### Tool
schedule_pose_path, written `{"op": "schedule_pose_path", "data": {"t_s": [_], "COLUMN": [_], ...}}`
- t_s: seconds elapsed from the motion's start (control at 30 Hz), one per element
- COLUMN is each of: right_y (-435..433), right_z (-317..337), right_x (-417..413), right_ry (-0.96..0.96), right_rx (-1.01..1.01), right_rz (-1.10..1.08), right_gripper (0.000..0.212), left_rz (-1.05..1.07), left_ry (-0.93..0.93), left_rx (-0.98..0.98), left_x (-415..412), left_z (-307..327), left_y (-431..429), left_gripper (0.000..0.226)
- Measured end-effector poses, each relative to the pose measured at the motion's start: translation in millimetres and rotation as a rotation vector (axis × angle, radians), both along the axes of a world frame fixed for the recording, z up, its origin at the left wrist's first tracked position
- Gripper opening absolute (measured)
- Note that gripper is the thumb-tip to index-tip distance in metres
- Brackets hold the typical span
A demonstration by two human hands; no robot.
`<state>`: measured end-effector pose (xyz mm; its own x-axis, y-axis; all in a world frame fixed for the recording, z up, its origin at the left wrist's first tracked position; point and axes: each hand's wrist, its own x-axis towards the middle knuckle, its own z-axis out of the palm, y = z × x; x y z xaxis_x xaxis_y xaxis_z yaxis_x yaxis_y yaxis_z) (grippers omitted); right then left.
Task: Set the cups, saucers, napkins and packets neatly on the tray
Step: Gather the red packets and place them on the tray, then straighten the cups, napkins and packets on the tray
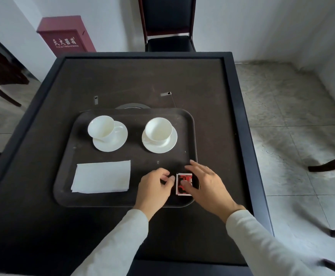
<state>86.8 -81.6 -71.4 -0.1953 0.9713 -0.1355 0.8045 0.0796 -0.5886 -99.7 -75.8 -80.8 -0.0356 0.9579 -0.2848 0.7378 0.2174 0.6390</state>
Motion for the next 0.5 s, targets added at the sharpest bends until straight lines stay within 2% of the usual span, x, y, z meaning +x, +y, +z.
{"op": "schedule_pose_path", "data": {"t_s": [0.13, 0.37, 0.5], "right_y": [4, 0, 1], "right_z": [12, 34, 48], "right_x": [0, -21, -35], "right_ry": [-0.039, -0.247, -0.303], "right_rx": [0.022, -0.073, -0.071], "right_rz": [-0.109, -0.061, -0.031], "right_gripper": [0.062, 0.079, 0.079], "left_rz": [-0.068, -0.151, -0.119], "left_ry": [0.096, 0.337, 0.366], "left_rx": [0.038, 0.051, 0.041], "left_x": [-22, -59, -84], "left_z": [23, 63, 82], "left_y": [0, -8, -13], "left_gripper": [0.032, 0.051, 0.054]}}
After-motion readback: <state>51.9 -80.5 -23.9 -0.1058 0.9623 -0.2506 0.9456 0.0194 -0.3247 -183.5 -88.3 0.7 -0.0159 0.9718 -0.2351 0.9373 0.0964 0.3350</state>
